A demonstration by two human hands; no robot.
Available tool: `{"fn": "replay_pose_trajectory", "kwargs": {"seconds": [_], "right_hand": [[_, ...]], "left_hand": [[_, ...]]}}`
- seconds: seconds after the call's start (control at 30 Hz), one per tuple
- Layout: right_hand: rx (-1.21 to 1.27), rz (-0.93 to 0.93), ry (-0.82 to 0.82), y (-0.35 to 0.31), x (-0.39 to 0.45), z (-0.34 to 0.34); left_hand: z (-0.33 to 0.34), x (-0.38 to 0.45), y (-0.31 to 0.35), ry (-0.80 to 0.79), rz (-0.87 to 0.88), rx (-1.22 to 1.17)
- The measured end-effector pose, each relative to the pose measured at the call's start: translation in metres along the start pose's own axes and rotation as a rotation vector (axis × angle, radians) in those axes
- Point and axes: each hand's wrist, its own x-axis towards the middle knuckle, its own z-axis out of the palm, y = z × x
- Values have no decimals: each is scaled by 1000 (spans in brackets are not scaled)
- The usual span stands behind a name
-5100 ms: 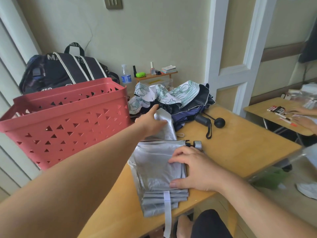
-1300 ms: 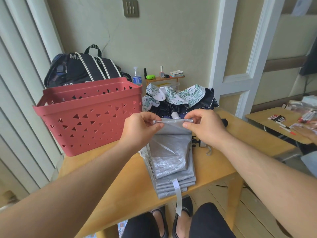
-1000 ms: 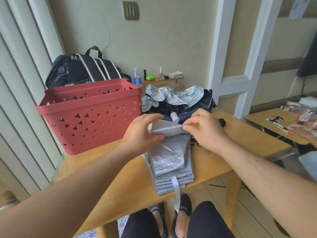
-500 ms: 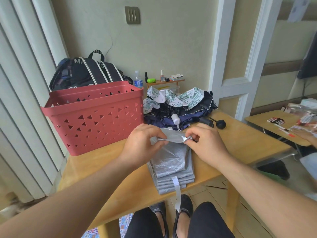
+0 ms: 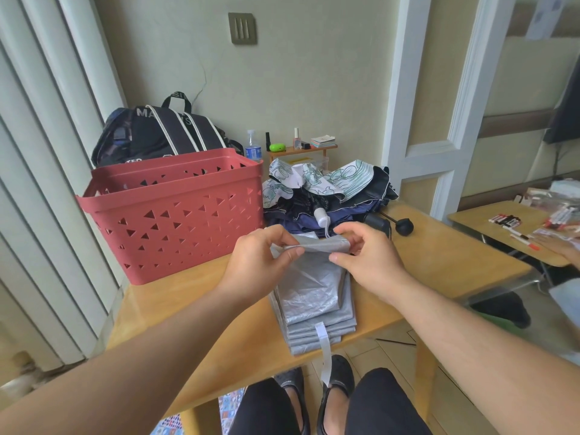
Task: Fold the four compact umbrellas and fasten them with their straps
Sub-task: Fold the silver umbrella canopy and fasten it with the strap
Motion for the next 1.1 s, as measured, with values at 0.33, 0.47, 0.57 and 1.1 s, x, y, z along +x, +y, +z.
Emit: {"fn": "replay_pose_trajectory", "kwargs": {"seconds": [0.33, 0.47, 0.57, 1.1], "right_hand": [[44, -30, 3, -6, 10, -6], [-17, -99, -30, -8, 5, -5], [-229, -186, -77, -7, 2, -8], [-412, -477, -42, 4, -7, 0]], "left_hand": [[-1, 15, -1, -43, 100, 200], [1, 14, -7, -60, 183, 265], [0, 10, -8, -9, 222, 257], [1, -5, -24, -144, 332, 418]]}}
